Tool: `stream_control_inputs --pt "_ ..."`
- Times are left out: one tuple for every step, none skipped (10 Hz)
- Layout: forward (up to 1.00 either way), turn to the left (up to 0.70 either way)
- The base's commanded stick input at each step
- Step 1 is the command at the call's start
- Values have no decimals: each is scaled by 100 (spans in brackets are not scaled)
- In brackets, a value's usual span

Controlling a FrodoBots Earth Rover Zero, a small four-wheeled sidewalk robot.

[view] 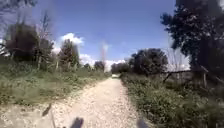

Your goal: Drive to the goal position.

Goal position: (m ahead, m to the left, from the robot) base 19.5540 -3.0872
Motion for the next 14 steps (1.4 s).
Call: stream_control_inputs --pt "70 0" --pt "70 0" --pt "70 0" --pt "70 0" --pt "70 0" --pt "70 0" --pt "70 0" --pt "70 0" --pt "70 0" --pt "70 0" --pt "70 0" --pt "70 0" --pt "70 0" --pt "70 0"
